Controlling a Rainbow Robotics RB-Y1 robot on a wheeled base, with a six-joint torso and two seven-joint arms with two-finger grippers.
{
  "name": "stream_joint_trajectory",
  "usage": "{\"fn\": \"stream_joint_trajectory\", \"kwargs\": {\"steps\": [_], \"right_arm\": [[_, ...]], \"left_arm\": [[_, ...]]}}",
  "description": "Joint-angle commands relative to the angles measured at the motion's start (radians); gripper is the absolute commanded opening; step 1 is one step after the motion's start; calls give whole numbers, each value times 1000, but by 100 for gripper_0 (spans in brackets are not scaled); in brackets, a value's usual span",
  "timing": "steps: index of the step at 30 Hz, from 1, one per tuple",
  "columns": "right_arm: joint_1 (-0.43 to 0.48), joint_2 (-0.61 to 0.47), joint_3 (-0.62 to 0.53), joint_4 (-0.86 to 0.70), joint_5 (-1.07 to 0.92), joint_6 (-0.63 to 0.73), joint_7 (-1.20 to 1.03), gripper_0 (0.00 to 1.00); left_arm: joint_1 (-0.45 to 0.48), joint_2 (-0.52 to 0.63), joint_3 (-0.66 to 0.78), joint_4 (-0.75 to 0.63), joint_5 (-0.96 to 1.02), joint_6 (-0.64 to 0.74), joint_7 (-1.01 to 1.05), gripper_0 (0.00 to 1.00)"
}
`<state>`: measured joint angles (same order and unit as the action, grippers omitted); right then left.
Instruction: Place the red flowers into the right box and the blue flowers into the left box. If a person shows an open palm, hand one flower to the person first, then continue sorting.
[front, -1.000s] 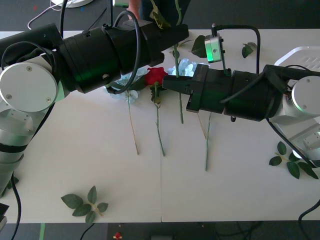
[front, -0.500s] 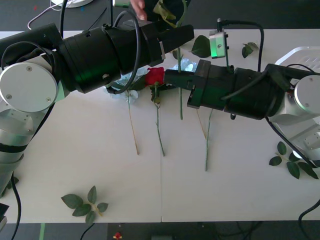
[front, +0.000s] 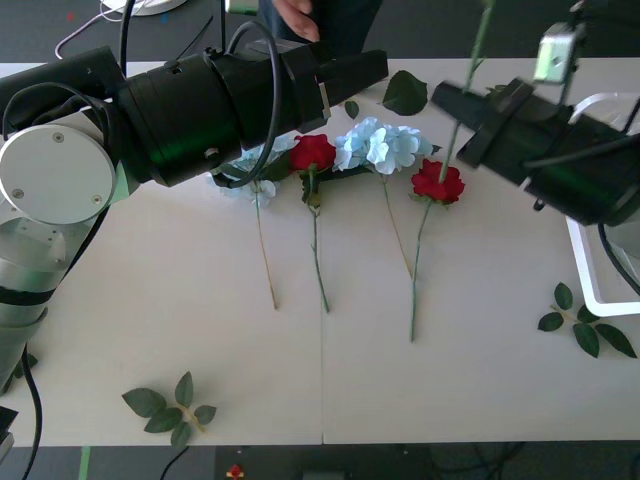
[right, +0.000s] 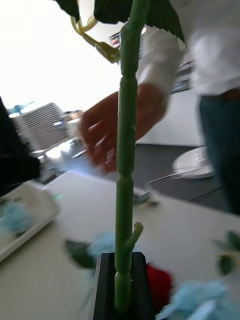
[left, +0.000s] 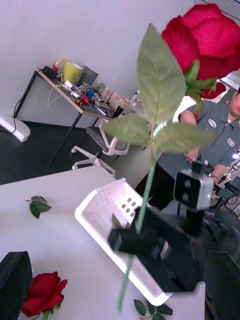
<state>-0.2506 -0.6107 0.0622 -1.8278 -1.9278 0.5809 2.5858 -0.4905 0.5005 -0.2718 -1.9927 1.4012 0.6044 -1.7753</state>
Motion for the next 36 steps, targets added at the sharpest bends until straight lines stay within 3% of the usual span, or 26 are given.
{"fn": "stream_joint_trajectory", "kwargs": {"steps": [1, 14, 20, 27, 36], "right_arm": [[-49, -12, -12, -16, 125, -78, 33, 0], [-251, 85, 18, 171, 299, -145, 33, 0], [-319, 109, 84, 246, 314, -240, 39, 0], [-360, 120, 163, 280, 314, -342, 39, 0], [-358, 120, 174, 278, 308, -345, 33, 0]], "left_arm": [[4, 29, -6, -37, 10, -14, 14, 100], [4, 29, -6, -37, 10, -14, 14, 100], [4, 29, -6, -37, 10, -14, 14, 100], [4, 29, -6, -37, 10, -14, 14, 100], [4, 29, -6, -37, 10, -14, 14, 100]]}}
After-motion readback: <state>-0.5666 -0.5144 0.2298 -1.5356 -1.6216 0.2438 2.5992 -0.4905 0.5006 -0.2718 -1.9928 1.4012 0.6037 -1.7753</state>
